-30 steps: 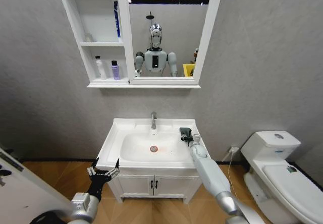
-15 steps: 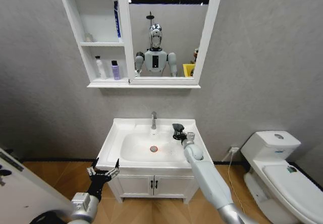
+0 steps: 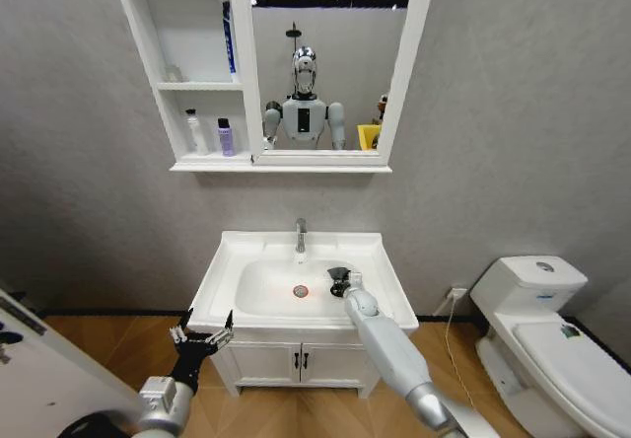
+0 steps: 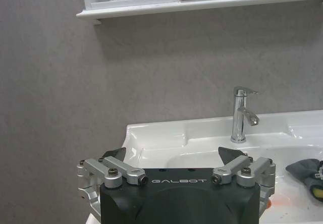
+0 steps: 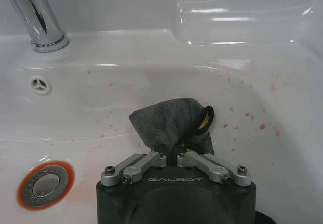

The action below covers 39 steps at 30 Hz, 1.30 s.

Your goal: Move facial cleanser and shampoo from washbasin to cabinet, then wipe washbasin with towel.

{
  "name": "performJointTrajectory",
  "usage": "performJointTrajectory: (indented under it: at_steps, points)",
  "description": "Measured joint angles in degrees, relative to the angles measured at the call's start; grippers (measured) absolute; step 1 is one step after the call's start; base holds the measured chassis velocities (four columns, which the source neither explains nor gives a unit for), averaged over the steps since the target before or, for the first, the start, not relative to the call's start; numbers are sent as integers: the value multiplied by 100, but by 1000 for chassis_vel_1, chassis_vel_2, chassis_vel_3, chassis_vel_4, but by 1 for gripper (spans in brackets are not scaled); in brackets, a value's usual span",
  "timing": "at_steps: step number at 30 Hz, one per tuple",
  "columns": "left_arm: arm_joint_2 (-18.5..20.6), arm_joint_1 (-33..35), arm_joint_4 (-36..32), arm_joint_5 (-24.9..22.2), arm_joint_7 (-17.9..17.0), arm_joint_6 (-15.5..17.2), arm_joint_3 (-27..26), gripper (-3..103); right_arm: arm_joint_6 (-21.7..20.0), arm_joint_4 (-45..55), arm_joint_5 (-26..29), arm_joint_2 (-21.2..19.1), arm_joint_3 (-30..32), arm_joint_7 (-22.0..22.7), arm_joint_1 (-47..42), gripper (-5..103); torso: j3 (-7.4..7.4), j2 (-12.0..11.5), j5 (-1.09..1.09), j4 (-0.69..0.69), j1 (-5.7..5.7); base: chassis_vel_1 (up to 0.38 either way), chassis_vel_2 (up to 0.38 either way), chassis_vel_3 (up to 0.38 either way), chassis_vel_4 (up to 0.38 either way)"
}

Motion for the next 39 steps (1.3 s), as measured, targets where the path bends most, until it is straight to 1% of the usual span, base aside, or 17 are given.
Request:
performJointTrajectory:
  at_steps: [5, 7, 9, 12, 13, 15, 16, 17, 18, 21, 27, 31, 33, 34, 36, 38, 39]
  points:
    - [0, 0, 0, 0, 0, 0, 0, 100, -23, -395, 300, 192, -127, -19, 212, 4, 0, 0, 0, 0, 0, 0, 0, 0, 0]
    - [0, 0, 0, 0, 0, 0, 0, 100, -23, -648, 423, 372, -183, -127, 322, 4, 0, 0, -1, 0, 0, 0, 0, 0, 0]
    - [0, 0, 0, 0, 0, 0, 0, 100, -12, -778, 444, 480, -208, -187, 372, 4, 0, 0, -1, 0, 0, 0, 0, 0, 0]
    - [0, 0, 0, 0, 0, 0, 0, 100, 30, -1048, 499, 808, -257, -330, 480, 4, 0, 0, -1, 0, 0, 0, 0, 0, 0]
    - [0, 0, 0, 0, 0, 0, 0, 100, 30, -1048, 499, 808, -257, -330, 480, 4, 0, 0, -1, 0, 0, 0, 0, 0, 0]
    - [0, 0, 0, 0, 0, 0, 1, 100, 92, -1210, 407, 1094, -266, -447, 550, 4, 0, 0, 1, 2, 0, 0, 0, 0, 0]
    - [0, 0, 0, 0, 0, 0, 1, 100, 92, -1210, 407, 1094, -266, -447, 550, 4, 0, 0, 1, 2, 0, 0, 0, 0, 0]
    - [0, 0, 0, 0, 0, 0, 0, 100, 104, -1233, 390, 1151, -261, -479, 582, 4, 0, -1, 2, 6, 0, 0, 0, 0, 0]
    - [0, 0, 0, 1, 0, 0, 0, 100, 134, -1230, 400, 1174, -271, -514, 619, 4, 0, 0, -1, 3, 0, 0, 0, 0, 0]
    - [0, 0, 0, 1, 0, 0, 0, 100, 180, -1102, 487, 1180, -332, -572, 628, 4, 0, 0, 0, 0, 0, 0, 0, 0, 0]
    - [0, 0, 0, 0, 0, 0, 0, 100, 211, -936, 593, 1176, -365, -596, 549, 4, 0, 0, 0, 0, 0, 0, 0, 0, 0]
    - [0, 0, 0, 1, 0, -1, 0, 100, 161, -988, 571, 1167, -236, -537, 425, 4, 0, 0, 0, 0, 0, 0, 0, 0, 0]
    - [0, 0, 0, 0, 0, 0, 0, 100, 120, -952, 504, 1162, -203, -491, 384, 4, 0, 0, 1, 0, 1, 0, 0, 0, 0]
    - [0, 0, 0, 1, 1, 0, 1, 100, 113, -908, 260, 1101, -178, -477, 340, 4, 0, 0, 4, 5, 0, 0, 0, 0, 0]
    - [0, 0, 0, 1, 0, -1, -1, 100, 119, -819, -161, 851, -146, -432, 289, 4, 0, 0, 0, 0, 0, 0, 0, 0, 0]
    - [0, 0, 0, 1, 0, -1, 0, 100, 89, -754, -202, 764, -144, -383, 277, 4, 0, 0, 0, -1, 0, 0, 0, 0, 0]
    - [0, 0, 0, 1, 0, -1, 0, 100, 39, -622, -242, 608, -152, -297, 263, 4, 0, 0, 2, -1, 0, 0, 0, 0, 0]
